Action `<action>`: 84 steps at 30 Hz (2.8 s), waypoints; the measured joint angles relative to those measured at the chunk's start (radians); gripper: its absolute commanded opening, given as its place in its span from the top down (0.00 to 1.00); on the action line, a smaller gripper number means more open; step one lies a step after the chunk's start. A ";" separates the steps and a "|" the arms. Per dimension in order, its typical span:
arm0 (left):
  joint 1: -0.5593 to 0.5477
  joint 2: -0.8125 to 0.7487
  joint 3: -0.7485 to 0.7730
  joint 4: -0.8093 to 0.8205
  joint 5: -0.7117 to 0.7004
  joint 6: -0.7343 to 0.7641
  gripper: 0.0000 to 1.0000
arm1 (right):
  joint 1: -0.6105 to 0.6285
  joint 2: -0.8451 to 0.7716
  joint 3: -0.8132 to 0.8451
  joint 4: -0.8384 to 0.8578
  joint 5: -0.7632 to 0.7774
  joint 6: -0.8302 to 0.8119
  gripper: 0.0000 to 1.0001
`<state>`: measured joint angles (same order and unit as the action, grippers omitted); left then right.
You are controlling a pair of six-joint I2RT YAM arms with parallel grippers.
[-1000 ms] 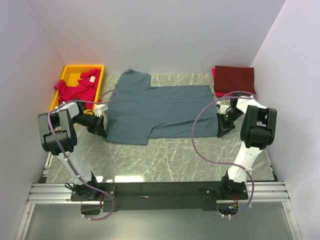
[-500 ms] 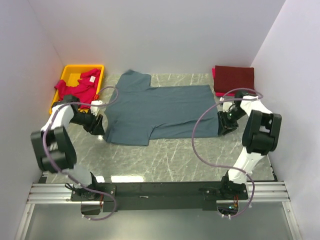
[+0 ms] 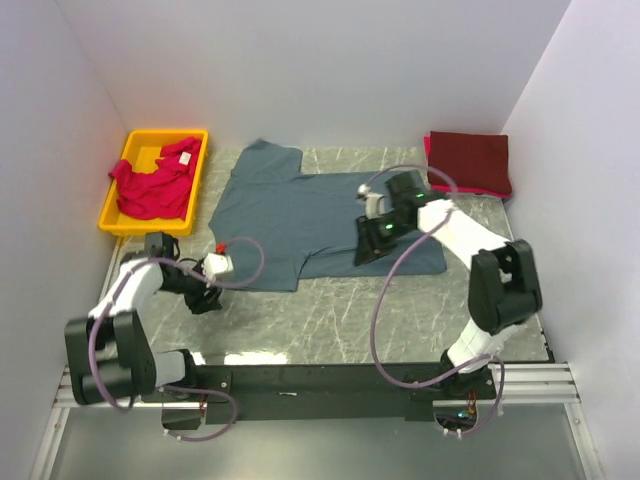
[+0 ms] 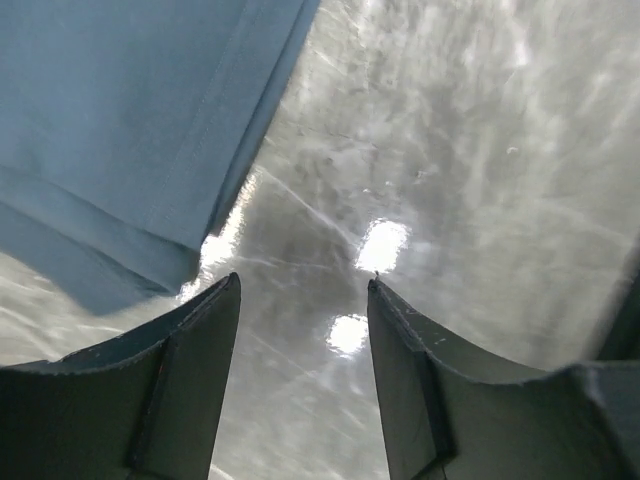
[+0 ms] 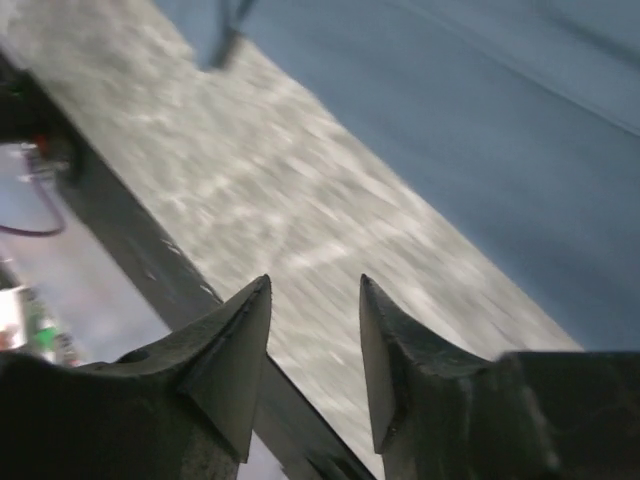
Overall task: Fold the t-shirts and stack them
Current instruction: Fold the tshirt
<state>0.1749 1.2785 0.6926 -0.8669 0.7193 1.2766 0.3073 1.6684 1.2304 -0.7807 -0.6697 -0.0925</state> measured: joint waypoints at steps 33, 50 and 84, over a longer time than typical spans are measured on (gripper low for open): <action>-0.047 -0.209 -0.346 0.621 0.019 0.370 0.67 | 0.365 0.360 -0.098 0.785 -0.089 0.797 0.46; -0.054 -0.161 -0.317 0.562 0.017 0.399 0.96 | 0.371 0.412 -0.080 0.783 -0.117 0.803 1.00; -0.059 -0.102 -0.224 0.418 0.035 0.463 0.43 | 0.288 0.392 0.038 0.810 -0.152 0.881 1.00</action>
<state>0.1162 1.1763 0.4686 -0.4484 0.7547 1.7393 0.5953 2.0605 1.2686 0.0296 -0.8219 0.7883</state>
